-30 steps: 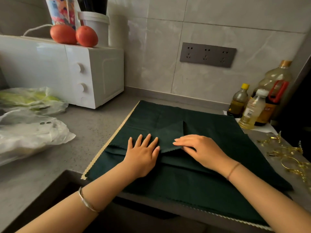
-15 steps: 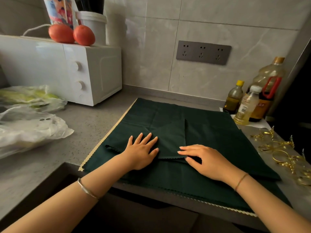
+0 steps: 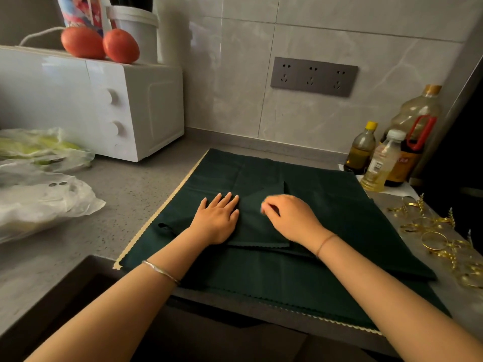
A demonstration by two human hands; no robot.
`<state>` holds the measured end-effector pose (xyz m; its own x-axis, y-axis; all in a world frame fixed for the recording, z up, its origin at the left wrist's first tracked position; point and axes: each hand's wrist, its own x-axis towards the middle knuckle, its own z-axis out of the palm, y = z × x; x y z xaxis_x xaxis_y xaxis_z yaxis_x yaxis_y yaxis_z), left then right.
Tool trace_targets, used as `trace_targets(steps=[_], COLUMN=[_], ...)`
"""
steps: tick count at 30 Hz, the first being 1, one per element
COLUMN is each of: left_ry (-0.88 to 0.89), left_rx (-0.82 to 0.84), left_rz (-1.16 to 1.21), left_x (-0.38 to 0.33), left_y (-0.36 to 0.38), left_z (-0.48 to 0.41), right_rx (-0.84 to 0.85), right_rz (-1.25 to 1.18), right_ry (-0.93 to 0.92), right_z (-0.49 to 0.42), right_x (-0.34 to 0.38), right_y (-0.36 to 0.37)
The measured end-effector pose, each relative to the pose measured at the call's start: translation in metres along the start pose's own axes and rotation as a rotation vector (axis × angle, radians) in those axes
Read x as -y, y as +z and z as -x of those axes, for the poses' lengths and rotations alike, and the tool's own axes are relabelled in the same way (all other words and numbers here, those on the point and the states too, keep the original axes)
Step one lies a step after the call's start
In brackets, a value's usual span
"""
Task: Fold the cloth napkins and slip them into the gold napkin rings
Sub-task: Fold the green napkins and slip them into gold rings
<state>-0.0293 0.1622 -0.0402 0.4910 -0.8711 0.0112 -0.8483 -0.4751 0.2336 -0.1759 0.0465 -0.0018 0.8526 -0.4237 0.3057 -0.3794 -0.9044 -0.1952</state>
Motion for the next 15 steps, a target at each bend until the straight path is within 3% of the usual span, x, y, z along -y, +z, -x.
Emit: trace_targets(steps=[7,15], left_ry=[0.015,0.021], left_rx=[0.022,0.040], left_rz=[-0.049,-0.061], left_x=[-0.001,0.003], left_y=[0.003,0.002], left_z=[0.000,-0.005], right_rx=[0.370,0.376], right_rz=[0.115,0.075], right_ry=[0.008,0.200], right_z=[-0.046,-0.055], right_x=[0.004,-0.039], right_y=[0.044,0.049])
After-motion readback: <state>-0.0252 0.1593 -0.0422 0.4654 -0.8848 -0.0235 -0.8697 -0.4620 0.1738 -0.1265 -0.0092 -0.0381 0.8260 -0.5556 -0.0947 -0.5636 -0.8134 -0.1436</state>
